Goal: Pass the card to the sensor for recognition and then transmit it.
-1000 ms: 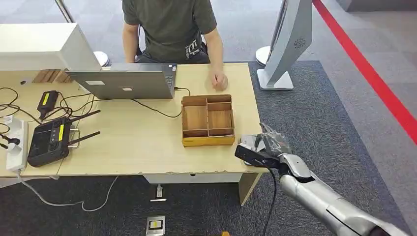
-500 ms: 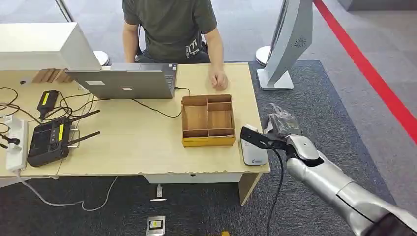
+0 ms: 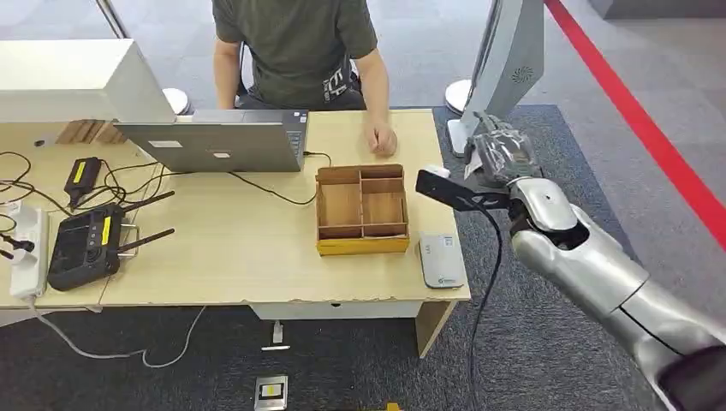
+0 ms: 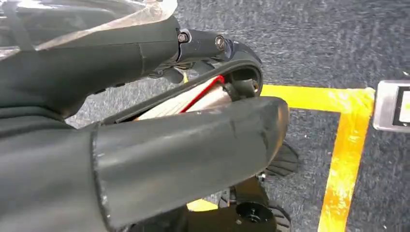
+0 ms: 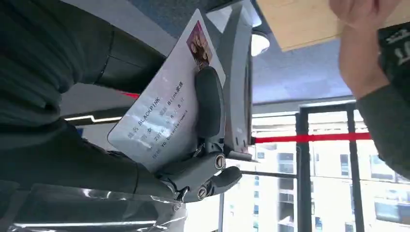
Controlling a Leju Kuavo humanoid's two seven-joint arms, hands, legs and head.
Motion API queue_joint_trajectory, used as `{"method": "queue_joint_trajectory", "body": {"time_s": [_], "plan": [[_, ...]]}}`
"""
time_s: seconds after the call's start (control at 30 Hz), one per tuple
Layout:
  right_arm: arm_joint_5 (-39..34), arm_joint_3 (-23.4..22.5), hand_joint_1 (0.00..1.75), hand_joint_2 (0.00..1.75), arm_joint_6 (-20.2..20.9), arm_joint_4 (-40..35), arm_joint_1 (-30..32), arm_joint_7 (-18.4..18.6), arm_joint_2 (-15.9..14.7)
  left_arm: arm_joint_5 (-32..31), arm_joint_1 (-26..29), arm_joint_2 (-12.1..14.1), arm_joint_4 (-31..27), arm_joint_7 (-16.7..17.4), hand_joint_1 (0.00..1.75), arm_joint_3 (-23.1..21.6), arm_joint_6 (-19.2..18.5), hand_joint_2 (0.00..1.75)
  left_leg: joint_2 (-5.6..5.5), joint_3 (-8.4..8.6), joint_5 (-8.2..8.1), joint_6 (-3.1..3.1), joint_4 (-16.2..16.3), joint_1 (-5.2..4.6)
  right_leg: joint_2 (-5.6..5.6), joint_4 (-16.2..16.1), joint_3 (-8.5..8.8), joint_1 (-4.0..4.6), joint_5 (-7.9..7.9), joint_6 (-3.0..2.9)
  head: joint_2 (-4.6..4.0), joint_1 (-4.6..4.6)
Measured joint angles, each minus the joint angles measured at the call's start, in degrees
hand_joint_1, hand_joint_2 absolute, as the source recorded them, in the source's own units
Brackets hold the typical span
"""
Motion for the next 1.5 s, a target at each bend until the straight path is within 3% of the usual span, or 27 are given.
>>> {"method": "queue_joint_trajectory", "body": {"time_s": [0.13, 0.37, 0.6, 1.5], "plan": [[-0.7, 0.8, 1.75, 1.75, -0.6, 1.5, -1.8, -2.7, 3.6, 0.5, -0.6, -0.5, 0.0, 0.7, 0.0, -0.7, 0.0, 0.0, 0.0, -0.01, 0.01, -0.01, 0.0, 0.0, 0.0, 0.0, -0.01, 0.01, 0.0, 0.0, 0.02, 0.0], [0.3, 2.3, 1.75, 1.75, -1.3, 5.5, -4.8, -3.5, 8.3, 0.3, -0.6, -1.0, 0.0, 1.4, 0.0, -1.7, 0.0, 0.0, -0.03, -0.02, 0.02, -0.02, 0.0, 0.01, -0.01, 0.0, -0.02, 0.01, -0.01, 0.0, 0.0, 0.0], [0.8, 2.9, 1.75, 1.75, -0.3, 7.1, -4.8, -0.3, 9.3, -0.6, -0.7, -1.1, 0.0, 1.5, 0.0, -3.3, -0.6, 0.0, -0.03, -0.02, 0.01, -0.02, 0.0, -0.01, -0.02, 0.0, -0.03, 0.0, -0.01, 0.01, 0.02, 0.0], [0.6, 3.8, 1.75, 1.75, 1.6, 7.4, -5.0, 1.7, 10.2, -0.7, -0.7, -1.3, 0.0, 2.4, 0.0, -4.8, -1.4, 0.0, -0.04, -0.04, 0.01, -0.02, 0.0, 0.0, -0.02, 0.0, -0.05, 0.0, -0.02, 0.01, 0.0, 0.0]]}}
